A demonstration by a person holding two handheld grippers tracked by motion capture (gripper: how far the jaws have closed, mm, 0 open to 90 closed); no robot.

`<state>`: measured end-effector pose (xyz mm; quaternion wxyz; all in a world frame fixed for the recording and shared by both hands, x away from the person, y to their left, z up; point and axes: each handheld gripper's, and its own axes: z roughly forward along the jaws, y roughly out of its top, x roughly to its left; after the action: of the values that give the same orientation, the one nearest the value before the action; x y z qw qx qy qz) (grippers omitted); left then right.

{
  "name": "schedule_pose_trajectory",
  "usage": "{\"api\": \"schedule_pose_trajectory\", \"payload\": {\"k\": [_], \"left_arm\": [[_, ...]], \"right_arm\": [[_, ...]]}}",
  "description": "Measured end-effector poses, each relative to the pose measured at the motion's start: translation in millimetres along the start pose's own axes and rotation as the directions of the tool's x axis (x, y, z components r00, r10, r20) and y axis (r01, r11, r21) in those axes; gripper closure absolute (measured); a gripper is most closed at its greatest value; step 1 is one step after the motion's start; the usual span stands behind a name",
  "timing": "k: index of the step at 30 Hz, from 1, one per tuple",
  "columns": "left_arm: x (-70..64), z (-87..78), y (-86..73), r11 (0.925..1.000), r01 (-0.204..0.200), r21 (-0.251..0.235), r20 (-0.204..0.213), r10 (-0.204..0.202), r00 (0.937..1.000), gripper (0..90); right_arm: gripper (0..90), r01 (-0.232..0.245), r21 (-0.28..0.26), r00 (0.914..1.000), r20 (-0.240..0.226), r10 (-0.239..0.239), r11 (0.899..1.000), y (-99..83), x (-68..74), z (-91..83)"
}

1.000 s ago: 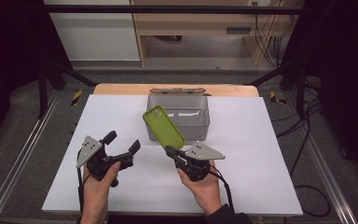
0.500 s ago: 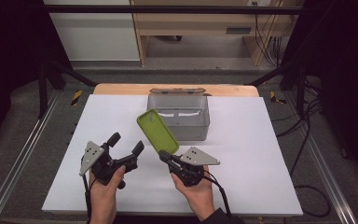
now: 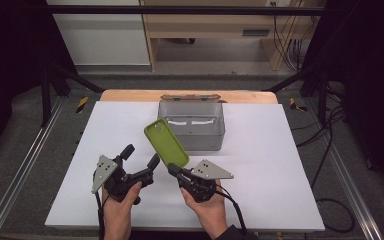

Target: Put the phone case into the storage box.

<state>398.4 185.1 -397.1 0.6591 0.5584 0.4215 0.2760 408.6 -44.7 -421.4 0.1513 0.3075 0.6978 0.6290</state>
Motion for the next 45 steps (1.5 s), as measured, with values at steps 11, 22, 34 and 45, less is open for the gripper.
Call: {"api": "schedule_pose_trajectory", "payload": {"k": [11, 22, 34, 45], "left_arm": [[2.1, -0.3, -5.6, 0.9992, 0.039, -0.010, -0.015, -0.039, 0.9991, 11.7], [1.6, -0.5, -7.9, 0.9981, 0.060, -0.010, -0.019, -0.060, 0.9980, 13.7], [2.8, 1.8, -15.6, 0.9947, 0.101, 0.019, -0.004, -0.101, 0.9949, 32.3], [11.6, 3.3, -23.6, 0.9778, 0.207, 0.030, 0.018, -0.208, 0.9779, 49.9]], "right_arm": [[87.8, -0.020, 0.007, 0.9997, -0.014, 0.020, 1.000, -5.3, 6.8, 4.9], [87.8, -0.018, 0.015, 0.9995, -0.024, 0.018, 1.000, -7.6, 11.9, 7.7], [87.8, -0.020, 0.007, 0.9996, -0.021, 0.020, 1.000, -8.2, 14.3, 8.1], [87.8, -0.028, 0.006, 0.9993, -0.023, 0.028, 1.000, -11.9, 19.0, 12.5]]}}
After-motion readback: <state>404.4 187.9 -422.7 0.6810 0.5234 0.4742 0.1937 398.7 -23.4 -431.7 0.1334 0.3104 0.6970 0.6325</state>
